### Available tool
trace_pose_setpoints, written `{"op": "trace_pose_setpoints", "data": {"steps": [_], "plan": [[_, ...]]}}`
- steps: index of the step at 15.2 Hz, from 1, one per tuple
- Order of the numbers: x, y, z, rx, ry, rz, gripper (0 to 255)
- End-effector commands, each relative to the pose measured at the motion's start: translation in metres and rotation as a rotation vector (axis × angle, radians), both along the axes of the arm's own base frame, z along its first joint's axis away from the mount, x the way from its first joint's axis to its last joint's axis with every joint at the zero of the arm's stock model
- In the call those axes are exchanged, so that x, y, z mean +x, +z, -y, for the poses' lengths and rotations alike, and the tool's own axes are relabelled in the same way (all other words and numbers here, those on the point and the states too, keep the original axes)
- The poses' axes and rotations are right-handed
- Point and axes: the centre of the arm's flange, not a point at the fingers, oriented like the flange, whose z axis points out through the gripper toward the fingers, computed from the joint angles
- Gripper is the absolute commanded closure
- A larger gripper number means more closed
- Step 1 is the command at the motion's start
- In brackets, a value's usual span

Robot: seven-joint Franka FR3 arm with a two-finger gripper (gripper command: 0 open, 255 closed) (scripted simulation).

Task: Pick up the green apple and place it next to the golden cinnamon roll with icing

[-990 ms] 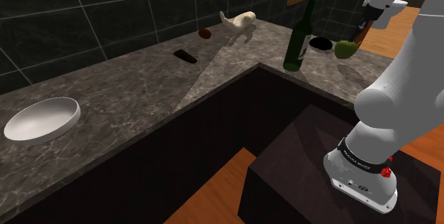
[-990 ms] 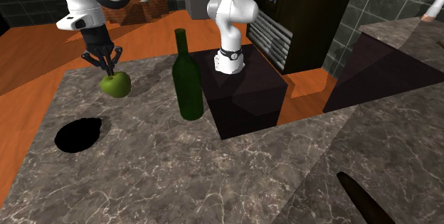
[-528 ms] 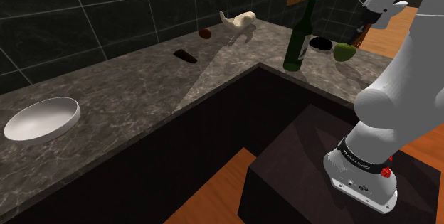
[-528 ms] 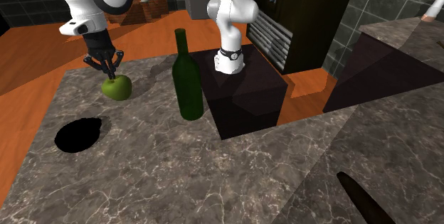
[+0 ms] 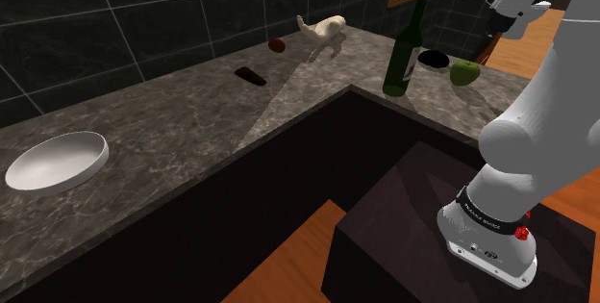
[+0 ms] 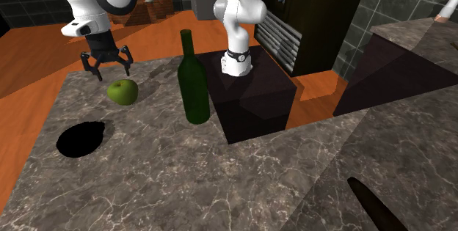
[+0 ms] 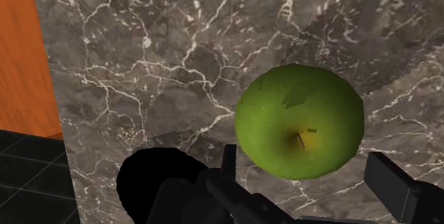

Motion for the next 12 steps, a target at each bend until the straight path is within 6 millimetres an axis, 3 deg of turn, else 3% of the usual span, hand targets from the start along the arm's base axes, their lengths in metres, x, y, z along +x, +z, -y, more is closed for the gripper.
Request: {"op": "trace_pose_setpoints", "data": {"steps": [1,5,12], "plan": [[0.000,0.000,0.000,0.000,0.000,0.000,0],[-0.008,0.049,-0.001,0.000,0.000,0.000,0],[-0.008,0.049,-0.001,0.000,0.000,0.000,0]]}}
